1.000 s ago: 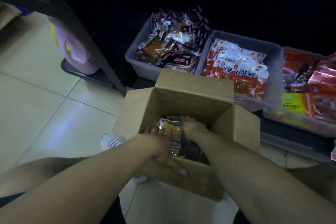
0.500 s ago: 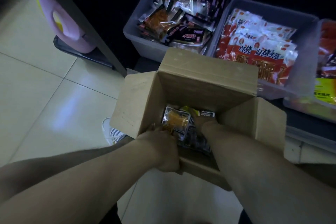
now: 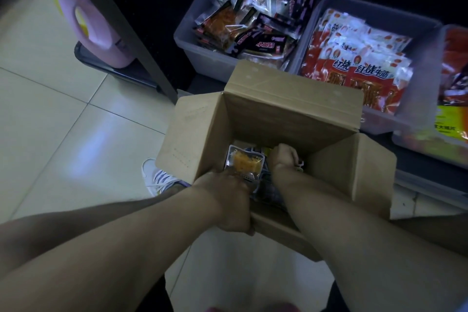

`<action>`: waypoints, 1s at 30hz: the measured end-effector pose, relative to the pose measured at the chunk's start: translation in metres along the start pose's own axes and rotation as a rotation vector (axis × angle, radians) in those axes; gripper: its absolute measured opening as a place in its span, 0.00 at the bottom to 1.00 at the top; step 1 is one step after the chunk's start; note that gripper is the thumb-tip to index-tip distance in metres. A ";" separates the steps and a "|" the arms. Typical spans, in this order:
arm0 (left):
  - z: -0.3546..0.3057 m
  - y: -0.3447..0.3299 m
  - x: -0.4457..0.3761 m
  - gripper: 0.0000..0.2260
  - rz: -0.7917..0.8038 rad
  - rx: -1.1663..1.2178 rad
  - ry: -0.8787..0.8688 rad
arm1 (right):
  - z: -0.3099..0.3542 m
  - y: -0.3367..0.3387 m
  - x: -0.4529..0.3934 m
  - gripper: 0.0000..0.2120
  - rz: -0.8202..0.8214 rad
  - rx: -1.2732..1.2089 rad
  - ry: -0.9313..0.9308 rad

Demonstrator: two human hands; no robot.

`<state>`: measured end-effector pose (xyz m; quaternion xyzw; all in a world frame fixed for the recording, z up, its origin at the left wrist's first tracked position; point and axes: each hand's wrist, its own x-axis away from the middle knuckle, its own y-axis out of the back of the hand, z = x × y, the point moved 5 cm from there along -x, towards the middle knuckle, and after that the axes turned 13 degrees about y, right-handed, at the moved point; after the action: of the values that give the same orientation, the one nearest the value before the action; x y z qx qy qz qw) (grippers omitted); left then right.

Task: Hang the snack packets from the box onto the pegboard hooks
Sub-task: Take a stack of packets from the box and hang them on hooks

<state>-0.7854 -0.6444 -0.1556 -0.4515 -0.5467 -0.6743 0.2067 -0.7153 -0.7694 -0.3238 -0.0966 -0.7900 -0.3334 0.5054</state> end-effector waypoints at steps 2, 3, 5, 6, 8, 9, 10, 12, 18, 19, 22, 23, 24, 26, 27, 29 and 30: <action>-0.002 0.003 0.003 0.42 -0.013 -0.019 0.005 | -0.004 -0.006 -0.008 0.14 -0.025 -0.115 -0.001; -0.002 0.004 0.002 0.42 -0.018 -0.019 0.004 | -0.010 -0.013 -0.012 0.16 -0.027 -0.262 -0.010; -0.001 0.004 -0.002 0.41 -0.022 -0.018 0.022 | -0.020 -0.030 -0.019 0.30 -0.030 -0.627 -0.012; -0.003 0.004 -0.003 0.41 -0.015 -0.006 0.025 | -0.023 -0.036 -0.020 0.41 -0.028 -0.770 0.010; -0.006 0.003 -0.004 0.42 0.001 0.002 0.019 | -0.025 -0.045 -0.019 0.56 -0.030 -0.883 0.069; -0.008 0.001 -0.007 0.42 0.017 0.009 0.011 | -0.025 -0.049 -0.019 0.59 -0.042 -0.899 0.083; -0.009 -0.001 -0.008 0.42 0.026 0.014 0.008 | -0.022 -0.052 -0.023 0.60 -0.068 -0.911 0.105; -0.008 -0.003 -0.013 0.41 0.012 0.014 0.001 | -0.013 -0.056 -0.030 0.61 -0.065 -0.918 0.159; -0.004 -0.011 -0.017 0.40 0.034 -0.025 0.008 | 0.009 -0.050 -0.032 0.45 -0.105 -0.937 0.167; -0.004 -0.010 -0.016 0.40 0.028 -0.024 0.013 | 0.006 -0.046 -0.030 0.40 -0.131 -0.937 0.159; -0.006 -0.003 -0.017 0.40 -0.023 -0.020 0.024 | -0.005 -0.031 -0.021 0.32 -0.147 -0.896 0.132; -0.007 0.001 -0.016 0.41 -0.030 -0.024 0.032 | -0.010 -0.025 -0.015 0.32 -0.155 -0.873 0.115; -0.009 0.004 -0.015 0.41 -0.029 -0.033 0.037 | -0.015 -0.018 -0.007 0.30 -0.169 -0.857 0.092; -0.010 0.010 -0.009 0.44 -0.016 -0.051 0.049 | -0.024 -0.006 0.011 0.21 -0.237 -0.834 0.040; -0.011 0.014 -0.005 0.47 -0.012 -0.043 0.053 | -0.027 -0.002 0.020 0.18 -0.281 -0.814 0.017; -0.008 0.019 -0.001 0.53 0.004 0.029 0.064 | -0.031 0.005 0.039 0.16 -0.364 -0.764 -0.014; -0.007 0.020 0.001 0.56 0.025 0.067 0.074 | -0.033 0.010 0.051 0.16 -0.392 -0.740 -0.023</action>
<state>-0.7732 -0.6569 -0.1437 -0.4259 -0.5551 -0.6692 0.2502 -0.7102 -0.7922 -0.2670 -0.1232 -0.6258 -0.6837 0.3545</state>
